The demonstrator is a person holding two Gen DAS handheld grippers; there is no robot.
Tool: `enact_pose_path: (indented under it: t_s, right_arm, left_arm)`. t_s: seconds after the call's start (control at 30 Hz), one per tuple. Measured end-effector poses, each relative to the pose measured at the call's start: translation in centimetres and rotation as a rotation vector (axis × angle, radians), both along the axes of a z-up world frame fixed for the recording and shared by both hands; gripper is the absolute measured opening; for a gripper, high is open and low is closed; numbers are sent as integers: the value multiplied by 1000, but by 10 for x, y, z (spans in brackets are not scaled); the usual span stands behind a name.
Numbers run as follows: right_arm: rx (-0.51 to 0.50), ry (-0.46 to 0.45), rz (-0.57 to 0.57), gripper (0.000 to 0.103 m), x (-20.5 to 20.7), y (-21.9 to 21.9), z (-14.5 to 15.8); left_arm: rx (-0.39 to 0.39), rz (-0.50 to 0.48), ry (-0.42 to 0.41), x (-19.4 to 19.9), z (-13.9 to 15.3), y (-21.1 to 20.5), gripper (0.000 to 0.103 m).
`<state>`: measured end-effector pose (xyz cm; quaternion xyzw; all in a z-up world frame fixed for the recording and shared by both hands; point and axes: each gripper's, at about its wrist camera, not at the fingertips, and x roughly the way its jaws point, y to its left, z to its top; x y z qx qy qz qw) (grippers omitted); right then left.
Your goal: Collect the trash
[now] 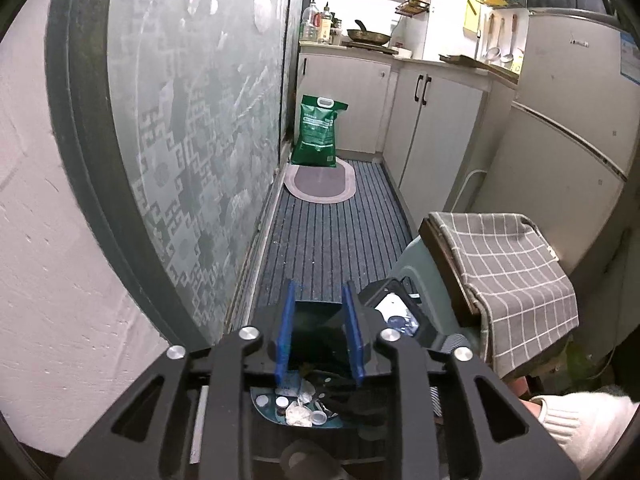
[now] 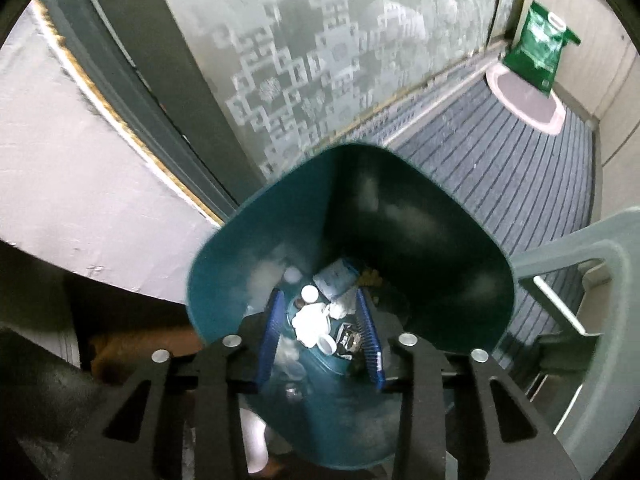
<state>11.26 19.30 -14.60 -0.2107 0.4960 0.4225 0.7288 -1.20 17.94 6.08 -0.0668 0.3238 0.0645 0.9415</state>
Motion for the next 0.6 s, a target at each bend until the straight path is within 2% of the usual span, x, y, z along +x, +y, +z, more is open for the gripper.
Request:
enact_pose_path:
  t_s: [0.1, 0.33, 0.47, 0.53, 0.57, 0.6]
  right_arm:
    - [32, -27, -8, 31, -6, -9, 22]
    - [143, -112, -51, 31, -21, -56, 87]
    - [201, -183, -95, 32, -31, -90, 124]
    - [230, -207, -111, 40, -33, -109, 141]
    - [248, -217, -119, 47, -35, -120, 150]
    - [272, -230, -133, 55, -37, -134, 161]
  left_arm:
    - [12, 5, -23, -4, 12, -4, 36]
    - [14, 14, -46, -16, 25, -23, 46]
    - [50, 5, -49, -22, 24, -42, 62]
    - [65, -11, -48, -25, 20, -50, 69]
    - [69, -16, -51, -28, 19, -54, 75]
    - [72, -19, -54, -30, 17, -56, 76]
